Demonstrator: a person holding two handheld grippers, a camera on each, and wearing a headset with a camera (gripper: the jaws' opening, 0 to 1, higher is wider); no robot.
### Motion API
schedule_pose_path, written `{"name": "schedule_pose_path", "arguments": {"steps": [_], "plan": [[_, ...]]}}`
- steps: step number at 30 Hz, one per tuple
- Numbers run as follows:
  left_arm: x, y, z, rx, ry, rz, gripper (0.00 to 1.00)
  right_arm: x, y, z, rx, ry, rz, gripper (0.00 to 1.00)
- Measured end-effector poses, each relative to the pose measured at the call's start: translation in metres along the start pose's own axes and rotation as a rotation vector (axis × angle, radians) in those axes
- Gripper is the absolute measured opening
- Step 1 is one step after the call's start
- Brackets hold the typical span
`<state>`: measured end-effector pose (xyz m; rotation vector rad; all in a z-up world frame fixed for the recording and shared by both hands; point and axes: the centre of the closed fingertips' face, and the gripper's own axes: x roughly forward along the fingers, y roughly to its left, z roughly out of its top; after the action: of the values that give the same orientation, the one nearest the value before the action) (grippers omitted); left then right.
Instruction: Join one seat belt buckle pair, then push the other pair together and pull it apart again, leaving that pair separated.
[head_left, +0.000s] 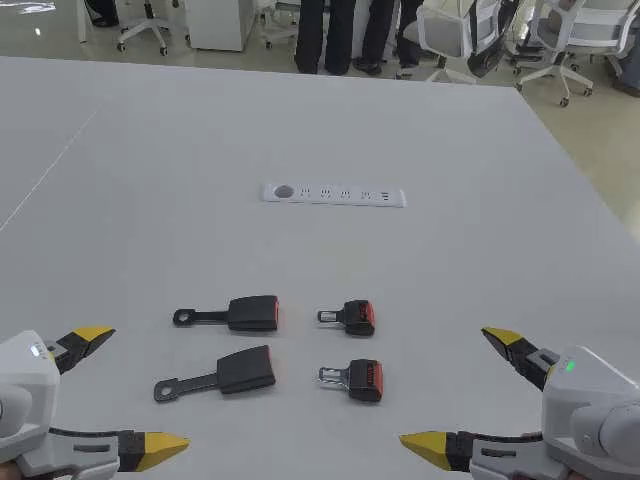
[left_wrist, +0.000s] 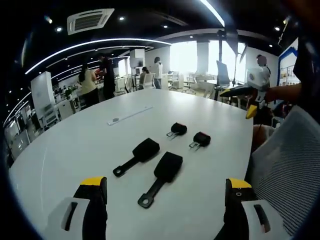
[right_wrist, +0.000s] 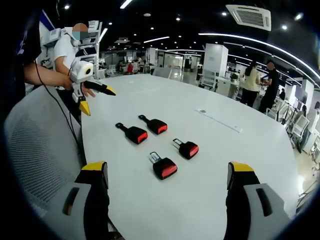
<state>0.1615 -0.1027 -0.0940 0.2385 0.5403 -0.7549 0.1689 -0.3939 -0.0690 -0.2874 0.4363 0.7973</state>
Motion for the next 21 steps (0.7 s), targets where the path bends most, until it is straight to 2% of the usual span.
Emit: {"name": "schedule_pose_path", "arguments": {"steps": [21], "plan": [[0.0005, 0.0037, -0.0021, 0.002, -0.001, 0.004, 1.0, -0.0004, -0.0044, -0.0018, -0.012, 0.002, -0.002, 1.0]]}}
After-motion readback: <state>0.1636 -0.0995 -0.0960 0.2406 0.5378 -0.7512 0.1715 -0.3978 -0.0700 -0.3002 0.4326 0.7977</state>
